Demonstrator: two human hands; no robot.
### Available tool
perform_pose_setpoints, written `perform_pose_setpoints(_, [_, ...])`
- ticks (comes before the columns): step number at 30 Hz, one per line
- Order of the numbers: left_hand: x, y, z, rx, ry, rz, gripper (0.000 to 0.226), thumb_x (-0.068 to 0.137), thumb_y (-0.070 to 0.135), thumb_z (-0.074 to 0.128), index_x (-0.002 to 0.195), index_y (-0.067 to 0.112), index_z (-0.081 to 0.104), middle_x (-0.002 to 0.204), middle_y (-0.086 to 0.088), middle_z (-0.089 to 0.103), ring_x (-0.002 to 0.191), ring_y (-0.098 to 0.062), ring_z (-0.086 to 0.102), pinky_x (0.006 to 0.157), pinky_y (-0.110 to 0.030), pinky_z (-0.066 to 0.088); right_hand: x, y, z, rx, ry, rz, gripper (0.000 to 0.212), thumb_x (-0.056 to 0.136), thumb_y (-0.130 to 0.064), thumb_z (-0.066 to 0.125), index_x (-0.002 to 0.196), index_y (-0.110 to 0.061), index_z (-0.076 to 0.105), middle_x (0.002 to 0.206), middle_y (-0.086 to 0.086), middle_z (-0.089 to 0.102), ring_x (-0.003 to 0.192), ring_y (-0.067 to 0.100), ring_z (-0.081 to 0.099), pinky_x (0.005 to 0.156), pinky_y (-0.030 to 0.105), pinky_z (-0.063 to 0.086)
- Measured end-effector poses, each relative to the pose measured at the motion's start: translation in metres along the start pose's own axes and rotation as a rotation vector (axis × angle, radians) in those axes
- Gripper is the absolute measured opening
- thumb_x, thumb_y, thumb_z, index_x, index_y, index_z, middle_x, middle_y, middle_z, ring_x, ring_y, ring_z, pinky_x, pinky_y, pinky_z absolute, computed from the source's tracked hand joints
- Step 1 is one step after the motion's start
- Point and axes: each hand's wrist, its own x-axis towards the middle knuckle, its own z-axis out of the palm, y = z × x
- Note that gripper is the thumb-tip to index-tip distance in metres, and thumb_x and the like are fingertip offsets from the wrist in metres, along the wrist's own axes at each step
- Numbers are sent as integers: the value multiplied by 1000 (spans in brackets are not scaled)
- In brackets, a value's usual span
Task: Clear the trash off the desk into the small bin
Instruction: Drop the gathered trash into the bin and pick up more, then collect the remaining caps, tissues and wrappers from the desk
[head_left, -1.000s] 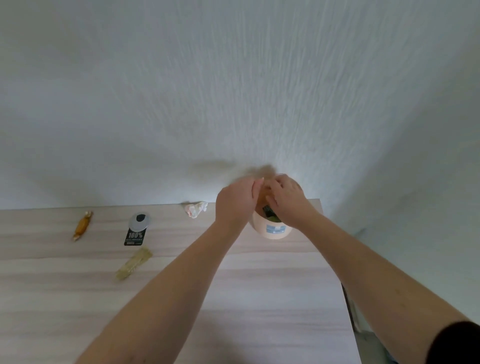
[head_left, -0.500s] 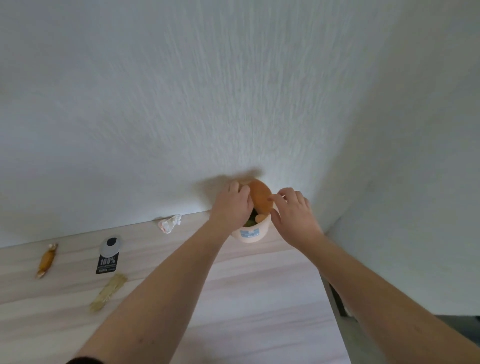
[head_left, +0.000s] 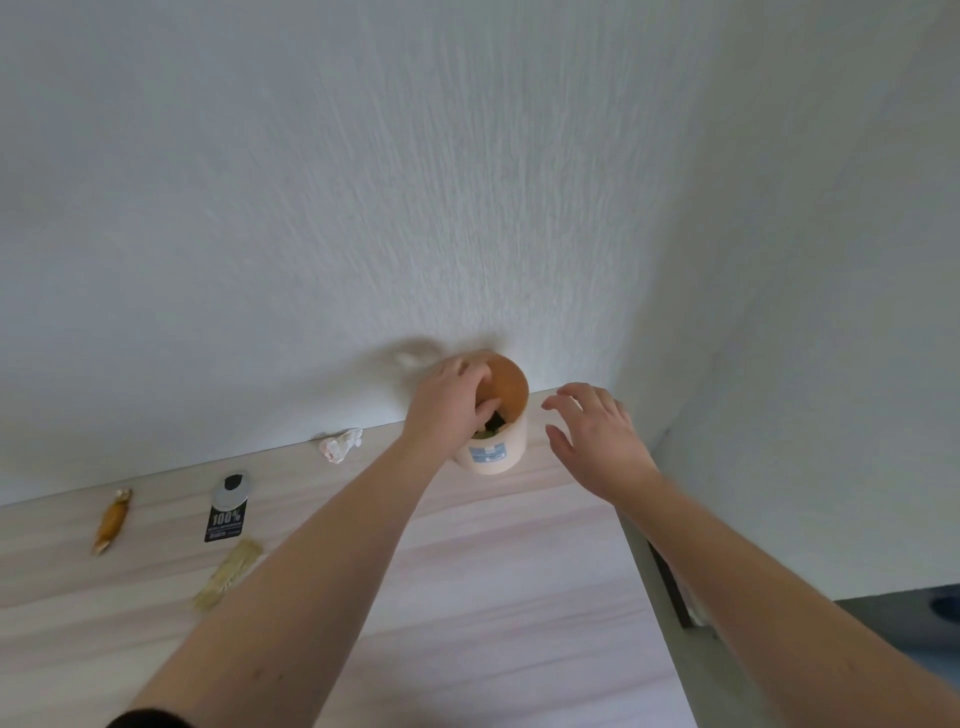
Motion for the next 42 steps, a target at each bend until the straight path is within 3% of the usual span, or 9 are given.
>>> perform_pose_setpoints(4, [-27, 5, -13, 24, -1, 39, 22, 85, 35, 59, 103, 23, 55, 122, -2, 54, 101, -23, 54, 84, -38, 45, -24, -6, -9, -1, 2, -6, 37, 95, -35, 45, 127, -18, 49, 126, 3, 56, 118, 24, 48, 102, 39, 36])
perform_pose_setpoints(9, [-85, 15, -21, 96, 2, 87, 22, 88, 29, 52, 106, 18, 56, 107, -3, 57, 96, -27, 53, 78, -42, 45, -74, -12, -14, -94, -36, -66, 41, 95, -38, 44, 128, -16, 50, 129, 4, 56, 122, 25, 48, 105, 39, 37])
perform_pose_setpoints(17, [-190, 44, -29, 150, 12, 131, 25, 85, 28, 52, 107, 17, 57, 110, -3, 59, 103, -29, 53, 83, -42, 45, -158, -18, -7, -75, -75, -29, 42, 94, -40, 45, 129, -17, 49, 131, 3, 54, 122, 24, 47, 102, 39, 39])
perform_pose_setpoints(27, [-385, 28, -31, 93, -66, -157, 31, 89, 34, 49, 119, 26, 52, 126, 4, 54, 117, -22, 48, 91, -40, 41, -246, -73, 33, 76, -152, -25, 41, 94, -38, 45, 131, -18, 47, 133, 1, 52, 125, 22, 43, 105, 37, 36])
perform_pose_setpoints(34, [-510, 12, -48, 79, -1, -293, 43, 86, 42, 33, 120, 23, 53, 126, 1, 55, 116, -23, 50, 93, -40, 42, -312, -136, 46, 28, -154, -142, 43, 93, -39, 48, 131, -18, 49, 135, 3, 52, 125, 25, 44, 105, 40, 37])
perform_pose_setpoints(42, [-663, -5, -57, 22, 71, -441, 36, 91, 36, 46, 126, 26, 47, 131, 2, 51, 122, -20, 44, 97, -39, 38, -396, -222, 64, 74, -163, -174, 45, 93, -37, 49, 134, -19, 45, 137, 4, 49, 127, 26, 43, 106, 42, 35])
